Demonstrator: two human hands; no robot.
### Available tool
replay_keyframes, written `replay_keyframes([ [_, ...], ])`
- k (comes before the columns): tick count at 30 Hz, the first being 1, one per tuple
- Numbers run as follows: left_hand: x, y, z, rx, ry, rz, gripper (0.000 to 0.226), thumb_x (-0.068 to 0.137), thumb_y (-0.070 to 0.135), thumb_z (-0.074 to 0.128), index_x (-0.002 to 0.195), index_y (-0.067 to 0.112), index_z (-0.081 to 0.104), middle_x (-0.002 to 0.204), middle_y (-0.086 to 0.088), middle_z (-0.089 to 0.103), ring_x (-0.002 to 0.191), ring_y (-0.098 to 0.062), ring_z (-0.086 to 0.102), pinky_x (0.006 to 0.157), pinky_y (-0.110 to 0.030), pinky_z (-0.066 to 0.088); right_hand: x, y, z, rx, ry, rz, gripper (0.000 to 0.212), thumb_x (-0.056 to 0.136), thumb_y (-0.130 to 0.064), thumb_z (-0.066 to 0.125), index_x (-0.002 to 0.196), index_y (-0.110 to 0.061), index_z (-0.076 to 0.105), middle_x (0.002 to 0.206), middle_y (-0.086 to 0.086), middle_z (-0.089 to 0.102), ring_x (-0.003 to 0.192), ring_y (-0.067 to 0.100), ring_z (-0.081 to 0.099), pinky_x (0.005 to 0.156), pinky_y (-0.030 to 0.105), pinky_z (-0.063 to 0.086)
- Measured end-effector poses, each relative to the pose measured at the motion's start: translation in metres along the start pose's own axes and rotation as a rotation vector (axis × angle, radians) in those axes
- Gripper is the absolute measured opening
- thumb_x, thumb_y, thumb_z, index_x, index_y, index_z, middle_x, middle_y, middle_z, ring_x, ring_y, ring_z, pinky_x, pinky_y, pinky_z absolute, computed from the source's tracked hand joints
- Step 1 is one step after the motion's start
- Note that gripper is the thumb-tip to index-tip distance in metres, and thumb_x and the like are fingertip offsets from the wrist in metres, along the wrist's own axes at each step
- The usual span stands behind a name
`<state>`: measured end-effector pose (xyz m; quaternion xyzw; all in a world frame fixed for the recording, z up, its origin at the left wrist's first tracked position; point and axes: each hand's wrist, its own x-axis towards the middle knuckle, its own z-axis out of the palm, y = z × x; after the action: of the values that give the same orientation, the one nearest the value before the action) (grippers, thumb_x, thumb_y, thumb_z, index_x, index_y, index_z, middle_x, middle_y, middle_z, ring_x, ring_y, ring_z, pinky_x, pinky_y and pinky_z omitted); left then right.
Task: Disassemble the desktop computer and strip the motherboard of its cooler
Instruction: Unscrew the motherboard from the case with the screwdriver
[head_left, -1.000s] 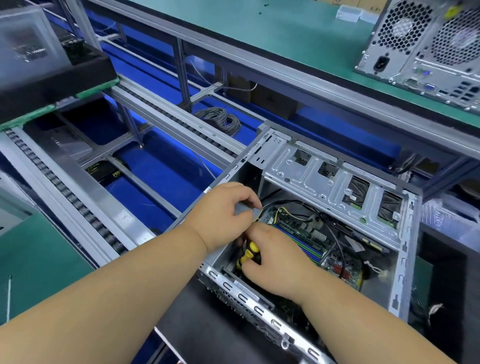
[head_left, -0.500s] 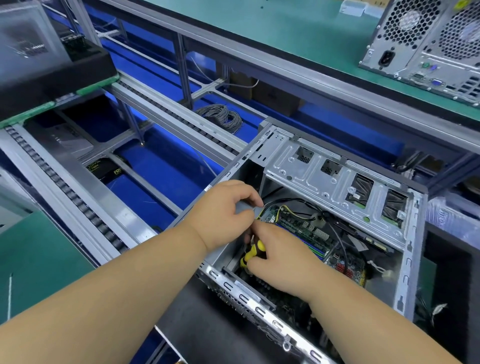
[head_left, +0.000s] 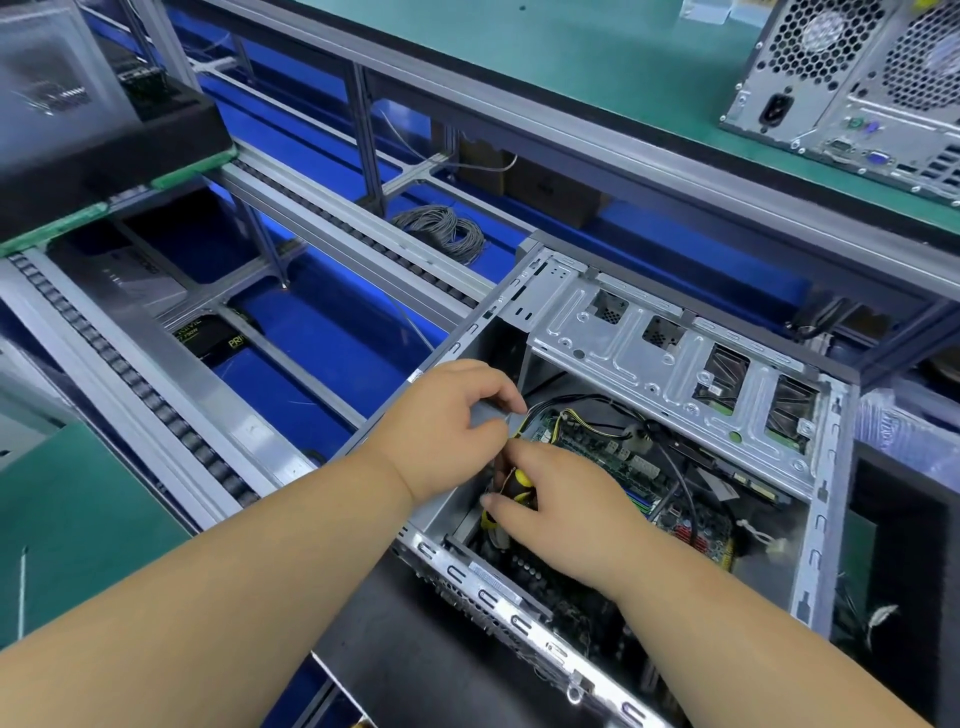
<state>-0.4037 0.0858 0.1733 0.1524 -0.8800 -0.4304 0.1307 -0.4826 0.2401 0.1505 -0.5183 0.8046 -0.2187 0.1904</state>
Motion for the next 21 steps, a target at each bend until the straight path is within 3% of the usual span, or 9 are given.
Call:
replay_keyframes([
  [2, 0.0001, -0.0003, -0.0002, 0.001, 0.002, -0.001, 0.031, 0.07, 0.017, 0.05, 0.091, 0.026, 0.071, 0.095, 0.013, 0.062, 0.101, -0.007, 0.056, 0.091, -0.036, 0.048, 0.0006, -0.0002, -0.0005, -0.025, 0.018, 0.009, 0.026, 0.086, -0.058, 0.049, 0.085, -0.032, 0.046, 0.075, -0.012, 0.051, 0.074, 0.01, 0.051, 0.063, 0.033, 0.045],
  [6, -0.0001, -0.0003, 0.0003, -0.007, 0.001, -0.005, 0.033, 0.069, 0.016, 0.049, 0.091, 0.027, 0.07, 0.096, 0.011, 0.062, 0.097, -0.005, 0.058, 0.086, -0.031, 0.05, 0.0008, -0.0041, -0.0018, 0.06, 0.014, -0.026, 0.016, 0.084, -0.034, 0.06, 0.087, -0.032, 0.044, 0.08, -0.015, 0.047, 0.078, 0.008, 0.045, 0.065, 0.029, 0.038],
  [8, -0.0006, 0.0003, 0.0006, -0.039, -0.005, -0.018, 0.033, 0.068, 0.016, 0.049, 0.09, 0.028, 0.07, 0.096, 0.009, 0.061, 0.09, -0.007, 0.061, 0.079, -0.029, 0.052, 0.0006, -0.0054, -0.0027, 0.106, -0.008, -0.038, 0.018, 0.077, -0.025, 0.059, 0.09, -0.027, 0.048, 0.087, -0.013, 0.046, 0.085, 0.01, 0.045, 0.073, 0.031, 0.042],
  [10, -0.0003, -0.0003, 0.0007, -0.029, -0.001, -0.012, 0.033, 0.068, 0.016, 0.049, 0.091, 0.028, 0.07, 0.096, 0.01, 0.062, 0.093, -0.006, 0.06, 0.083, -0.029, 0.052, -0.0002, -0.0059, -0.0018, 0.078, -0.015, -0.039, 0.019, 0.077, -0.03, 0.057, 0.093, -0.025, 0.049, 0.091, -0.009, 0.047, 0.088, 0.014, 0.047, 0.076, 0.036, 0.046],
  [14, -0.0002, -0.0017, 0.0002, 0.001, 0.003, 0.001, 0.034, 0.068, 0.018, 0.049, 0.092, 0.028, 0.07, 0.095, 0.013, 0.062, 0.1, -0.005, 0.057, 0.09, -0.031, 0.049, 0.0001, -0.0024, 0.001, -0.015, 0.023, 0.024, 0.022, 0.087, -0.051, 0.051, 0.088, -0.03, 0.046, 0.079, -0.01, 0.053, 0.077, 0.014, 0.053, 0.065, 0.036, 0.046],
  [18, -0.0003, -0.0018, 0.0012, -0.007, 0.003, -0.013, 0.033, 0.068, 0.019, 0.049, 0.09, 0.031, 0.069, 0.096, 0.012, 0.061, 0.097, -0.003, 0.057, 0.084, -0.025, 0.05, 0.0016, -0.0027, 0.001, 0.045, 0.014, 0.002, 0.017, 0.083, -0.035, 0.058, 0.092, -0.033, 0.044, 0.08, -0.014, 0.049, 0.076, 0.008, 0.047, 0.06, 0.026, 0.035],
  [21, 0.0004, -0.002, 0.0013, 0.004, 0.007, -0.008, 0.033, 0.068, 0.019, 0.049, 0.09, 0.032, 0.069, 0.095, 0.015, 0.061, 0.099, -0.003, 0.057, 0.088, -0.028, 0.049, -0.0001, -0.0045, -0.0008, 0.068, -0.002, -0.056, 0.02, 0.076, -0.031, 0.055, 0.093, -0.027, 0.046, 0.087, -0.012, 0.046, 0.084, 0.011, 0.045, 0.068, 0.028, 0.039],
])
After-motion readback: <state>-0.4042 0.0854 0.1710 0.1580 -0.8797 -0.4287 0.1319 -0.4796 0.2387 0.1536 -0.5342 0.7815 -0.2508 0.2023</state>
